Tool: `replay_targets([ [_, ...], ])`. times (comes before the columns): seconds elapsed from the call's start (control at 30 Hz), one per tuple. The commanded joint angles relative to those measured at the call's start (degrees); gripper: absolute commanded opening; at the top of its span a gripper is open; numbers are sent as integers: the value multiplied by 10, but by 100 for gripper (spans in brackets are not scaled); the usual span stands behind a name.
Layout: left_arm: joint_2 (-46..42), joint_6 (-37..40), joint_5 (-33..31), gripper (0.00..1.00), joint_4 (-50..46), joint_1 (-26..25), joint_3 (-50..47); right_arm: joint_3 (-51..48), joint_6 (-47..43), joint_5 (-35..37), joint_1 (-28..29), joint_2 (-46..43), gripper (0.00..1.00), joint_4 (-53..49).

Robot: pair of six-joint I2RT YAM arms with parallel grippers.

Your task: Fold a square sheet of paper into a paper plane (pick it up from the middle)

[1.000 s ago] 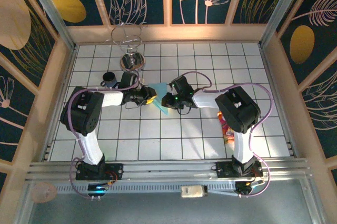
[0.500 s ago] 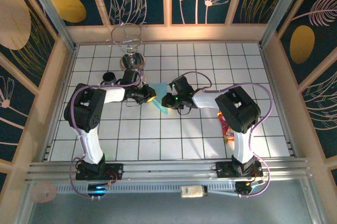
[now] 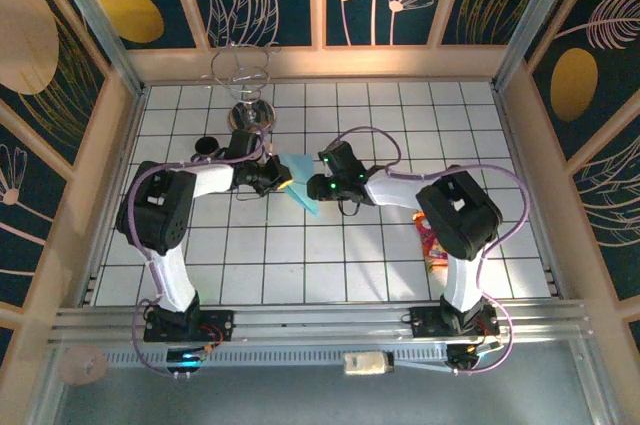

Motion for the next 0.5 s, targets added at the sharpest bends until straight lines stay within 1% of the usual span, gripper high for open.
replay_targets([
  [0.0,-35,-49,-23,0,9,2,-22,21,-48,125,40,-23,33,-12],
  [0.07,-42,-62,-29,0,14,1,-26,24,-64,163,64,-18,33,-11],
  [0.13,-46,-70,-34,0,14,1,-27,31,-74,186,83,-8,33,-13],
  [0.33,-45,-86,-38,0,20,-3,-26,68,-77,212,113,38,34,-31],
  [0.47,-44,-88,-39,0,19,-4,-23,80,-78,226,122,58,34,-38],
])
